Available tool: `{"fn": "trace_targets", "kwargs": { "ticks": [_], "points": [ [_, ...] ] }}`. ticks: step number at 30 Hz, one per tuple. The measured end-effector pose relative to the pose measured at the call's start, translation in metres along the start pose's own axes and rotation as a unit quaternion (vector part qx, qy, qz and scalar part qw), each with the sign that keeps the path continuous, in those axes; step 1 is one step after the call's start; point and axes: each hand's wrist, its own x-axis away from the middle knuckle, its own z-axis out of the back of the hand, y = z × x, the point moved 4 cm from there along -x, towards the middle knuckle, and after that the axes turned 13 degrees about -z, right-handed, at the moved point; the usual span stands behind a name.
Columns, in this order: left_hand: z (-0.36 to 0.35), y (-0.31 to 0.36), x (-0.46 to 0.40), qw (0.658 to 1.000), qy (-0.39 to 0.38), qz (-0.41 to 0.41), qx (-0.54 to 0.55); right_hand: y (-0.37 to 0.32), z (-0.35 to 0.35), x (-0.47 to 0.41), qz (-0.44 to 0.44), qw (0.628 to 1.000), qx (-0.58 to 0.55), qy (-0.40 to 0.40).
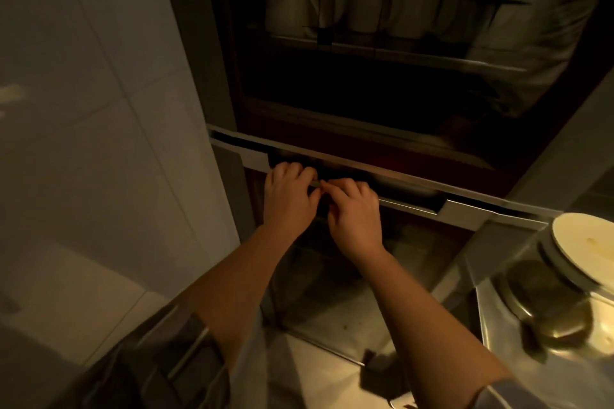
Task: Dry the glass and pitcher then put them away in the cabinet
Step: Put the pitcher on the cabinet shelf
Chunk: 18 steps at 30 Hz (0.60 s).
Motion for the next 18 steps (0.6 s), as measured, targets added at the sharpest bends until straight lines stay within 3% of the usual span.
{"fn": "trace_targets", "kwargs": {
  "ticks": [11, 18],
  "points": [
    [0.028, 0.019, 0.068, 0.997, 0.034, 0.009, 0.068, -0.020, 0.006, 0.059, -0.022, 0.994, -0.012, 0.105],
    [0.056, 0.043, 0.117, 0.994, 0.011, -0.016, 0.110, -0.026, 0.019, 0.100, -0.064, 0.996, -0.038, 0.048]
  ]
}}
